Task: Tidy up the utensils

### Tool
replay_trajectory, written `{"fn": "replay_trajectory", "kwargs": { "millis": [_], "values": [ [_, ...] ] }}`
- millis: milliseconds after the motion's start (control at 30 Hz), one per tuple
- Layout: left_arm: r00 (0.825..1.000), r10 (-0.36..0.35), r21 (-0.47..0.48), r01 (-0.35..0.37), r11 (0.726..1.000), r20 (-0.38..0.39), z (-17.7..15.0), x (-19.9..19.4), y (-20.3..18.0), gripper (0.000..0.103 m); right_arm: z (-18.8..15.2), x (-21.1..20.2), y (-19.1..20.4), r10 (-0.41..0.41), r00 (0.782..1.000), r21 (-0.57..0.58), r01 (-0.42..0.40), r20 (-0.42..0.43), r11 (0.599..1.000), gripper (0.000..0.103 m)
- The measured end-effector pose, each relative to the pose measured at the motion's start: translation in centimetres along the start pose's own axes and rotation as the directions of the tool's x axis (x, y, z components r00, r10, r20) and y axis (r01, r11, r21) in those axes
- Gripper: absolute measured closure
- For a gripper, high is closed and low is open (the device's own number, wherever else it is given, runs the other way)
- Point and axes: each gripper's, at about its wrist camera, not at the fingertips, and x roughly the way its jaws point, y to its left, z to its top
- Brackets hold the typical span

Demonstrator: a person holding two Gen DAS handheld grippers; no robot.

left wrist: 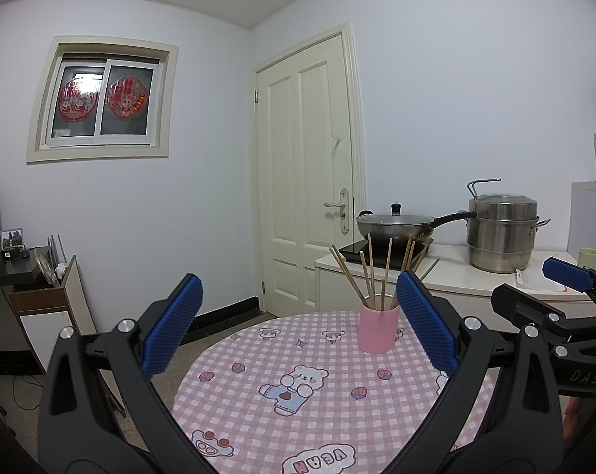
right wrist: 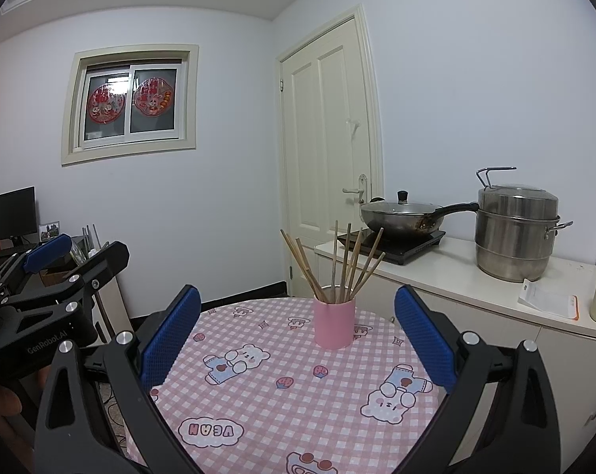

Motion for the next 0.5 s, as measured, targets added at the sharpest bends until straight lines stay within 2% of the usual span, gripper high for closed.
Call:
{"fn": "replay_trajectory", "kwargs": {
  "millis": [500],
  "values": [
    [1.000, 0.000, 0.006, 0.000, 1.000, -0.009, -0.28, 0.16, -0.18, 0.006, -0.27, -0.16, -0.03, 0.002, 1.000, 0.006, -0.002, -0.010, 1.000, 0.008]
  ]
}}
